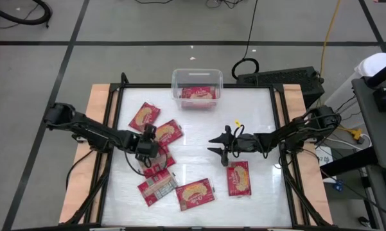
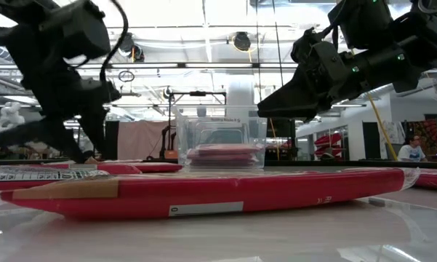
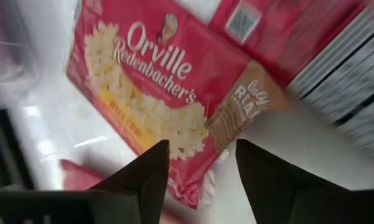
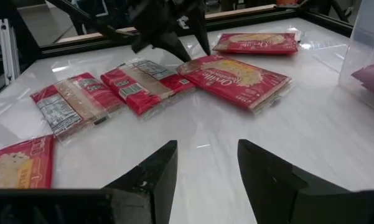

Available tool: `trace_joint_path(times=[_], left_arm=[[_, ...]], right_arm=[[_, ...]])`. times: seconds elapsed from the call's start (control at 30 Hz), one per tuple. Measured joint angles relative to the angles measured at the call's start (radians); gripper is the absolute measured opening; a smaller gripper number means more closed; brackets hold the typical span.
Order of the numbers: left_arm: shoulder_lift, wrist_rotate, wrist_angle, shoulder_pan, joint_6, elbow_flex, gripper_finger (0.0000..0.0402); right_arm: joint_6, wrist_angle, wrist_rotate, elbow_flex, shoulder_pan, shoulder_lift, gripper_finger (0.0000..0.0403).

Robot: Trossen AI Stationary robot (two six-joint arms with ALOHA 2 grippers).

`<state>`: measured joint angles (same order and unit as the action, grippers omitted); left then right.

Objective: Sort popcorn bags into baskets
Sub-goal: Put the popcorn bag into the transparent bin

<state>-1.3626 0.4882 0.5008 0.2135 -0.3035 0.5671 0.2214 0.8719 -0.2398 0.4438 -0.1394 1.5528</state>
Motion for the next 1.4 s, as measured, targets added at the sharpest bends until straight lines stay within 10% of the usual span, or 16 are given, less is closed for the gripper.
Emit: trace_joint_path(times=[0.27, 0.53, 1.4], left_arm=[[-0.109, 0.015, -0.134, 0.001, -0.119, 0.001, 0.0181], [-0.117, 0.01, -0.27, -0.011, -0.145, -0.002, 0.0016], [-0.048, 0.054, -0.964, -0.14, 0.424, -0.002, 0.0006]], right_arm=[[0.012, 0.005, 0.0, 0.0, 0.0, 0.0, 0.016], [0.089, 0.04, -0.062, 0.0, -0.006, 0.0, 0.016], [0.331, -0.009, -0.389, 0.219, -0.1, 0.159, 0.0206]])
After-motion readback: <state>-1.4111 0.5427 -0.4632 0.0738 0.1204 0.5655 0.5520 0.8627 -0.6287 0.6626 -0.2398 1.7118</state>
